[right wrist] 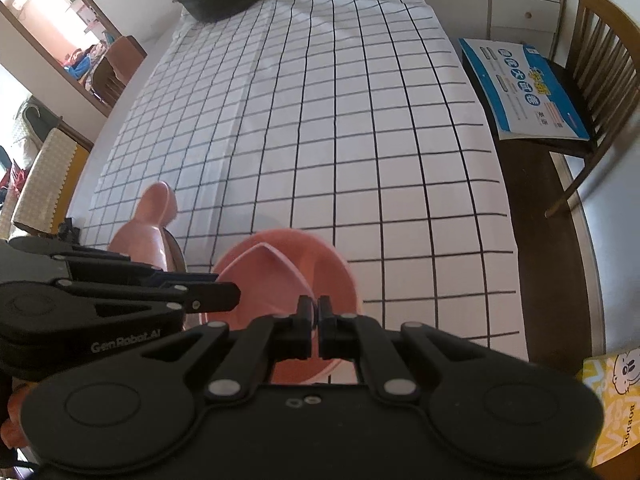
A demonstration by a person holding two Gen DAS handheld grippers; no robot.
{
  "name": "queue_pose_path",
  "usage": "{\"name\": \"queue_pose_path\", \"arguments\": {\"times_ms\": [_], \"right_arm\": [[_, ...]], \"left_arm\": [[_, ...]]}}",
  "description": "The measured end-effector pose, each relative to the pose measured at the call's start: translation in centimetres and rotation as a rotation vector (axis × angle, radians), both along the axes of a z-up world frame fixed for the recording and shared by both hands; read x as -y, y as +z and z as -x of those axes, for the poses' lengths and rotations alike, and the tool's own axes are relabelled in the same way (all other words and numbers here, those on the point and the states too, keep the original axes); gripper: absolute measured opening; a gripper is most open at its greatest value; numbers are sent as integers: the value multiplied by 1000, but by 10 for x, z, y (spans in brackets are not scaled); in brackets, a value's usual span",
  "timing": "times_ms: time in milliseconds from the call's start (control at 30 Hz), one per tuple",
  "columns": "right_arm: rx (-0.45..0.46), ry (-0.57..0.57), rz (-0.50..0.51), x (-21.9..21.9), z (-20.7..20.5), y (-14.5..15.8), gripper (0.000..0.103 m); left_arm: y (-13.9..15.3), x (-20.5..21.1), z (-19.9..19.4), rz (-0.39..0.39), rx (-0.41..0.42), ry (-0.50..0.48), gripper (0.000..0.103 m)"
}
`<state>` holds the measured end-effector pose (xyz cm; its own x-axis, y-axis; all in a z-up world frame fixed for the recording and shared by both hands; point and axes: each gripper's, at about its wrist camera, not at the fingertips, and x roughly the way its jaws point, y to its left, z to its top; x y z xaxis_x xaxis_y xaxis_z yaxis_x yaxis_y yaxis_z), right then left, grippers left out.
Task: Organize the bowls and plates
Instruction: 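Lift the heart-shaped dish with both grippers and carry it over the pink bowl, then lower the heart-shaped dish into the pink bowl and open both grippers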
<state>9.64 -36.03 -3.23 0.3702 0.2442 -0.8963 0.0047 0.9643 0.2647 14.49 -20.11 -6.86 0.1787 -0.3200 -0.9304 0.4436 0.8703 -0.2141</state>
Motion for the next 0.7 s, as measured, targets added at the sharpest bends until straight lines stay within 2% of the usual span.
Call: {"name": "queue_pose_path", "arguments": {"times_ms": [267,600,700], "right_arm": [[-17,-7,21,-1,1,-15,1],[-20,1,40,-5,0,-20,1],[-25,2,34,-5,-1,-20,5]], "left_arm": [[-12,10,2,-51,16,-28,9],[-21,13,-2,-71,11,-40,9],[-22,13,-4,-72,9,-40,9]]}}
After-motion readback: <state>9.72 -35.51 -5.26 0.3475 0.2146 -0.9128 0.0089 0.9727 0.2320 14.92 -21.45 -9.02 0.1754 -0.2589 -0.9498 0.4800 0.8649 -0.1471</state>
